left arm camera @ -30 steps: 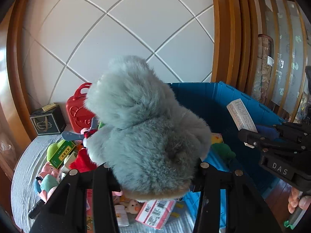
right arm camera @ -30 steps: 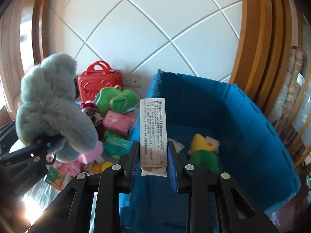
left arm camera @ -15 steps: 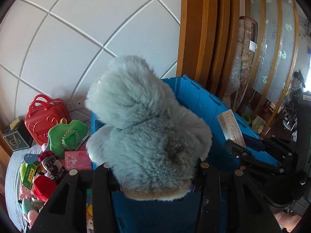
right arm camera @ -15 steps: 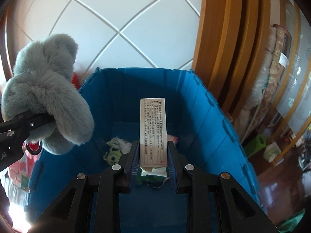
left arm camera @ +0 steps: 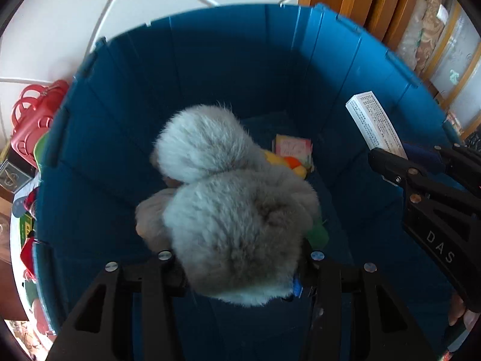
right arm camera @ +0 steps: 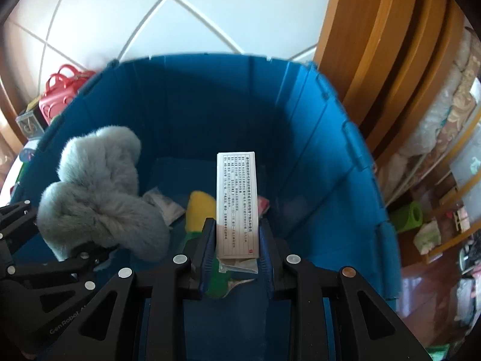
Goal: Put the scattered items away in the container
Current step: 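Open both grippers to drop the plush and leaflet into the bin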
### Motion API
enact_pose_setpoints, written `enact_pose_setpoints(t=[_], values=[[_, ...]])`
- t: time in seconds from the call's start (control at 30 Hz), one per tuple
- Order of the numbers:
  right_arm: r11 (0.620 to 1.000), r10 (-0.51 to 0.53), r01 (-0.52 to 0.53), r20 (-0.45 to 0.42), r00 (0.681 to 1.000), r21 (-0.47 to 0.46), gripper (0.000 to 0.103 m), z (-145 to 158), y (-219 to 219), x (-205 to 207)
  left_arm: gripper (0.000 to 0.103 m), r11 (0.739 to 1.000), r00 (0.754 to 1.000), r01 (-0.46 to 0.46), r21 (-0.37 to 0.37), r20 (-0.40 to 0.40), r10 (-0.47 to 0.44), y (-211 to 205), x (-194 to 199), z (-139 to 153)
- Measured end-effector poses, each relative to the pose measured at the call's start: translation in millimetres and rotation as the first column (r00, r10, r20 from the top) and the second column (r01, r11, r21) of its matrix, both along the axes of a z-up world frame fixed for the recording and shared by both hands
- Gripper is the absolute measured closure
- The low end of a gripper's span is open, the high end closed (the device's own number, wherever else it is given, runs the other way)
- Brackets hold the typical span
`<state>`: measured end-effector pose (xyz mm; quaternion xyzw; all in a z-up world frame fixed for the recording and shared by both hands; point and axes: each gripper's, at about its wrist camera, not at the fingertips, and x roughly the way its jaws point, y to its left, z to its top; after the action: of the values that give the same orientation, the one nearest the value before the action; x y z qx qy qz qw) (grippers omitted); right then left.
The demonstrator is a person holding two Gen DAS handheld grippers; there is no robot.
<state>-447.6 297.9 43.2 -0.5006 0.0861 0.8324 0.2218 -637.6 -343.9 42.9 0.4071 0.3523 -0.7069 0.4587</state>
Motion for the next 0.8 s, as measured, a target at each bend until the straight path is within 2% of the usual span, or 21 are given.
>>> enact_pose_setpoints(t=[0.07,0.13,0.23,0.3,0.37,0.4,0.67,0.8], values=[[1.0,0.016,-0.015,0.063,0.998,-0.017,0.076,-23.2,2.1,-6.5,0.057,0.999,0.998,0.017,0.039,0.064,-0.019,0.9,-7.7,-19.5],[0.999,0.023,-0.019,0.116,0.993,-0.034,0.076,-44.2,3.5,-8.8,0.057,0.997,0.995,0.033,0.076,0.093,-0.04,3.7,-13.5,-31.9],[0.999,0.024,-0.017,0.179,0.983,-0.043,0.076,-61.6,5.7,-8.7,0.055,0.996,0.99,0.053,0.078,0.125,-0.062,10.0,-19.9,-37.7],[1.0,0.016,-0.014,0.203,0.979,-0.016,0.076,-64.4,6.7,-7.6,0.054,0.996,0.987,0.058,0.063,0.144,-0.066,13.5,-22.2,-37.6],[1.0,0.008,-0.005,0.216,0.976,-0.015,0.076,-66.2,9.4,-5.6,0.043,0.996,0.985,0.055,0.066,0.163,-0.065,15.1,-23.9,-40.2],[1.0,0.01,-0.006,0.221,0.975,-0.019,0.076,-66.7,10.4,-4.5,0.042,0.996,0.984,0.051,0.072,0.167,-0.062,13.9,-22.8,-41.6],[1.0,0.018,-0.014,0.225,0.974,-0.019,0.074,-58.5,18.7,0.9,0.041,0.996,0.985,0.032,0.079,0.167,-0.045,4.2,-21.0,-38.9],[0.999,0.026,-0.032,0.228,0.973,0.021,0.064,-49.1,12.9,1.3,0.041,0.997,0.983,0.022,0.068,0.18,-0.034,4.3,-19.5,-38.3]])
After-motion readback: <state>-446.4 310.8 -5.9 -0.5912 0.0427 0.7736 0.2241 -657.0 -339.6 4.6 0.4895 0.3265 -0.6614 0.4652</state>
